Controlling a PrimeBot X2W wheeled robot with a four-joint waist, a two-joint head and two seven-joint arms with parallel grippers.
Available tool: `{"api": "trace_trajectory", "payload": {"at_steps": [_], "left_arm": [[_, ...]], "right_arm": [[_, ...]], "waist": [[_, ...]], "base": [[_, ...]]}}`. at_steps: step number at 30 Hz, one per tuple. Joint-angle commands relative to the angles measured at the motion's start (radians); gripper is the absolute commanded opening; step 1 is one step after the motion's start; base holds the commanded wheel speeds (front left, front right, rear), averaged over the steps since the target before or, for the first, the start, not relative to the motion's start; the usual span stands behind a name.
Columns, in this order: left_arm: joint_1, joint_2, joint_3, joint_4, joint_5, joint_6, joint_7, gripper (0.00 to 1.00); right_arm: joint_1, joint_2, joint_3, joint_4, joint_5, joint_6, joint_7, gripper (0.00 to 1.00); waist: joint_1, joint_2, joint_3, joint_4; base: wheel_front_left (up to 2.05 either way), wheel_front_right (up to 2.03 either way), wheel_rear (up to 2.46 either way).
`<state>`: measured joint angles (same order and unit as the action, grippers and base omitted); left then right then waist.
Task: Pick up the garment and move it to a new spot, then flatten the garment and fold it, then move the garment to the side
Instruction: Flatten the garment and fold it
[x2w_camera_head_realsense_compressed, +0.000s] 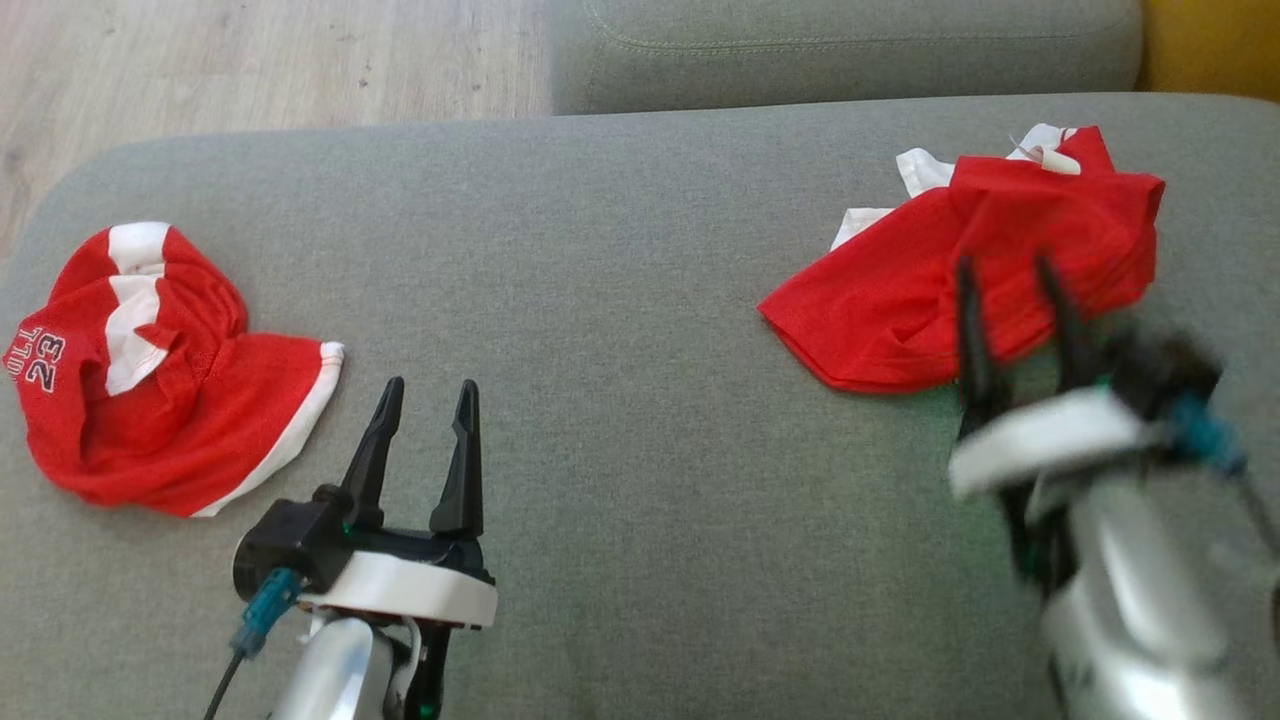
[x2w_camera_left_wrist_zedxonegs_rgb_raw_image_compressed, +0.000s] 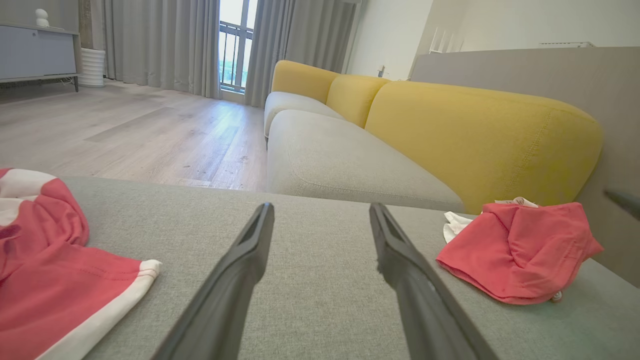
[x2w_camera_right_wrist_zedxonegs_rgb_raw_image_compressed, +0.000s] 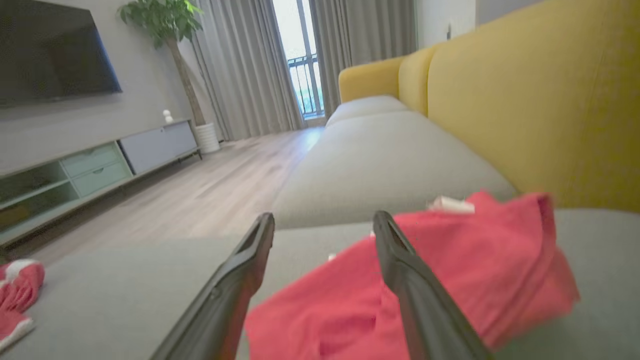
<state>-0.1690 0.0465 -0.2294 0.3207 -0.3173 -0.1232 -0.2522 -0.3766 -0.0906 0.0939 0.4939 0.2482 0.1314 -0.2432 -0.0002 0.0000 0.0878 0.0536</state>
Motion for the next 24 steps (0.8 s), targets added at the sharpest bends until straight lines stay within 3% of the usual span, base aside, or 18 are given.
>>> {"api": "trace_trajectory", "payload": {"at_steps": [1, 6, 10, 17, 24], "left_arm": [[-0.022, 0.004, 0.025, -0.036, 0.000, 0.003, -0.010, 1.00], [-0.026, 0.004, 0.014, -0.035, 0.006, 0.001, -0.010, 1.00], [-0.036, 0.004, 0.002, -0.031, 0.001, 0.000, -0.010, 1.00], [-0.059, 0.004, -0.028, -0.021, -0.018, -0.001, -0.010, 1.00], [-0.087, 0.004, -0.043, -0.017, -0.035, 0.001, -0.010, 1.00]], "right_arm": [[0.019, 0.018, 0.021, -0.072, -0.014, -0.001, 0.011, 1.00], [0.105, 0.036, 0.023, -0.164, -0.054, -0.001, 0.061, 1.00], [0.102, 0.038, 0.039, -0.169, -0.112, -0.001, 0.130, 1.00], [0.029, 0.038, 0.065, -0.046, -0.211, -0.001, 0.243, 1.00], [-0.057, 0.029, 0.030, 0.118, -0.289, -0.001, 0.285, 1.00]], "waist": [[0.0002, 0.0000, 0.002, 0.002], [0.0002, 0.0000, 0.021, 0.019], [0.0002, 0.0000, 0.045, 0.045], [0.0002, 0.0000, 0.095, 0.102], [0.0002, 0.0000, 0.132, 0.147]], "base": [[0.00, 0.00, 0.00], [0.00, 0.00, 0.00], [0.00, 0.00, 0.00], [0.00, 0.00, 0.00], [0.00, 0.00, 0.00]]}}
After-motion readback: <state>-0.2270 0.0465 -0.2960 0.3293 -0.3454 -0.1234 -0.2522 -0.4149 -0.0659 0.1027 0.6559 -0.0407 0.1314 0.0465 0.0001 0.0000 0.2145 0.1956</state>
